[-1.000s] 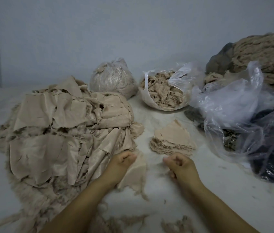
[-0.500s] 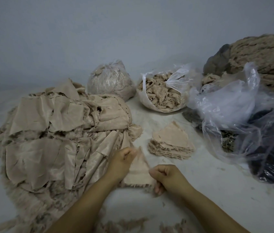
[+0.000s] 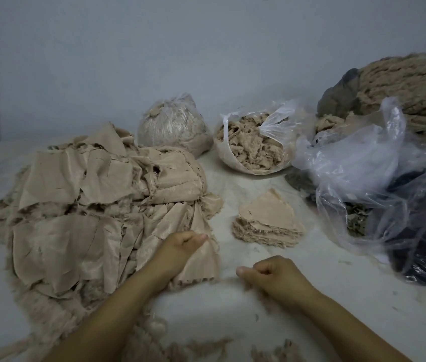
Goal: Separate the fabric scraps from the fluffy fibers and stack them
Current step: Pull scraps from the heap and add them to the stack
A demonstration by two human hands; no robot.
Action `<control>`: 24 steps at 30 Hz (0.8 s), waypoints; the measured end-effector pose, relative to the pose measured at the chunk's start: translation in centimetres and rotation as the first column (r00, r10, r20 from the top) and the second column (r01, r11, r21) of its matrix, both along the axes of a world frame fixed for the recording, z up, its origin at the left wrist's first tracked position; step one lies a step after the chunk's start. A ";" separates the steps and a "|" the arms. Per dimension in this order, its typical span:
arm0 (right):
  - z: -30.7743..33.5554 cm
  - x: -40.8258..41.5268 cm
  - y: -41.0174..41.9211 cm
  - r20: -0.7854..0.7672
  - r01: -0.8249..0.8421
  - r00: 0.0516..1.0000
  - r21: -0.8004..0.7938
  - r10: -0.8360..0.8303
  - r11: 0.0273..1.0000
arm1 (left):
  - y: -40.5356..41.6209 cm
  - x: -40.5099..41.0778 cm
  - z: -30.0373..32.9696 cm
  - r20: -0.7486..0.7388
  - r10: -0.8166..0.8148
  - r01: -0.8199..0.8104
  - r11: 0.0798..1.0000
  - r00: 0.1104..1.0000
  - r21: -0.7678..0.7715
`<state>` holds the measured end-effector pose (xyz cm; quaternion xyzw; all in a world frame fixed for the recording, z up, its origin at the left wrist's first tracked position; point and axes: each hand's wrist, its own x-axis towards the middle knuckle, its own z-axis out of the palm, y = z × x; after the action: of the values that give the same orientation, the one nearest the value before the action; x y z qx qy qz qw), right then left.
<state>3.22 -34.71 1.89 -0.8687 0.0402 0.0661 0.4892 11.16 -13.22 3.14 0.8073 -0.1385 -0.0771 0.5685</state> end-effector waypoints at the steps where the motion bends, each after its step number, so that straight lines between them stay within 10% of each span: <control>1: 0.5 0.2 0.6 -0.025 -0.026 0.999 -0.017 0.025 1.000 | -0.4 -0.3 0.1 -0.010 -0.063 0.063 0.998 0.998 0.004; 11: -1.0 2.2 0.8 0.313 0.251 0.918 0.018 -0.244 0.968 | -0.7 -0.9 0.0 -0.045 -0.004 0.001 0.998 0.999 -0.061; 16: -1.5 0.9 2.1 0.196 -0.226 0.940 -0.253 0.278 0.941 | -1.4 -1.4 -0.2 -0.064 -0.033 0.028 0.996 0.997 -0.079; 19: -0.1 0.4 2.0 0.022 -0.192 0.981 -0.096 0.194 0.977 | -1.9 -1.3 -0.1 -0.030 -0.014 0.011 0.996 0.999 -0.083; 24: 0.8 1.6 3.0 0.148 0.001 0.989 0.174 -0.027 0.985 | -3.2 -1.5 -0.3 -0.071 -0.101 0.092 0.988 0.992 -0.121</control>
<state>4.77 -31.68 2.65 -0.8252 0.0037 0.0007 0.5649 9.61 -16.44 2.86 0.7613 -0.1597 -0.1273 0.6154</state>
